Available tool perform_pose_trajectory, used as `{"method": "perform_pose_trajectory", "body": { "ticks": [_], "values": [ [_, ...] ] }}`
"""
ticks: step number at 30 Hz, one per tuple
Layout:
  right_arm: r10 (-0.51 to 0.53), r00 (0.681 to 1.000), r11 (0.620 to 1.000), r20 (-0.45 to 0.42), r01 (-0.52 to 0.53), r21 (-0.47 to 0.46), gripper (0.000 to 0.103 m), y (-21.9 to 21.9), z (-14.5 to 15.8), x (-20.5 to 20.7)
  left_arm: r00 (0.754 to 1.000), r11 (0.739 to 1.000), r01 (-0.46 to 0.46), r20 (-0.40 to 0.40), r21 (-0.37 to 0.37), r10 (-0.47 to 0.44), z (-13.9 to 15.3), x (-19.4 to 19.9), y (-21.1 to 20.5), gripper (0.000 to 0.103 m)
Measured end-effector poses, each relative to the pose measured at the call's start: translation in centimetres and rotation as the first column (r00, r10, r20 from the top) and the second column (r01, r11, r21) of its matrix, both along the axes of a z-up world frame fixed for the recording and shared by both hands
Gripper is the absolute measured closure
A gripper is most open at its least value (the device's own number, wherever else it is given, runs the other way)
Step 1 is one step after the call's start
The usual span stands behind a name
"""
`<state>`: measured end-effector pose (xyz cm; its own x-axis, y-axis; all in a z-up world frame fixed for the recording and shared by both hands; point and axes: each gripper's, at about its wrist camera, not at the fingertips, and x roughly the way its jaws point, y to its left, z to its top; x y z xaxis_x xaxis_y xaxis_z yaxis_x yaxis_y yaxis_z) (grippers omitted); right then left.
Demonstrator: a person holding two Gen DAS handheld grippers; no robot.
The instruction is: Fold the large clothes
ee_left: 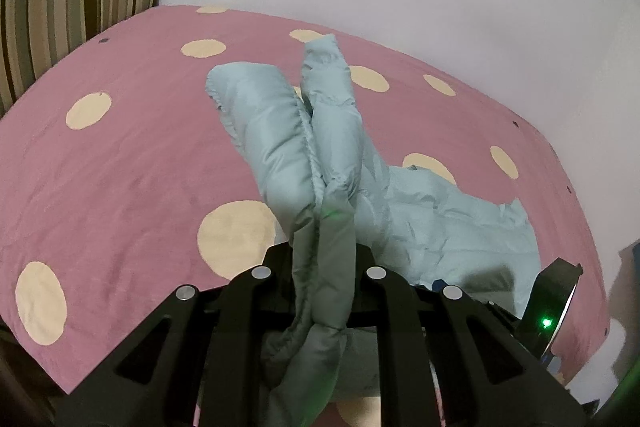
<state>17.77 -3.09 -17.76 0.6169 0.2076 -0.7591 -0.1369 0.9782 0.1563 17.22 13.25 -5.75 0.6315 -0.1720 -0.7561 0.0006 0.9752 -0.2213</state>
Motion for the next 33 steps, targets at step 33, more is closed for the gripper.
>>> {"method": "perform_pose_trajectory", "body": {
  "ticks": [33],
  "values": [
    [-0.154, 0.985, 0.988, 0.074, 0.154, 0.006, 0.080, -9.6, 2.5, -2.6, 0.989, 0.977, 0.145, -0.014, 0.159, -0.145, -2.8, 0.7, -11.3, 0.090]
  ]
}}
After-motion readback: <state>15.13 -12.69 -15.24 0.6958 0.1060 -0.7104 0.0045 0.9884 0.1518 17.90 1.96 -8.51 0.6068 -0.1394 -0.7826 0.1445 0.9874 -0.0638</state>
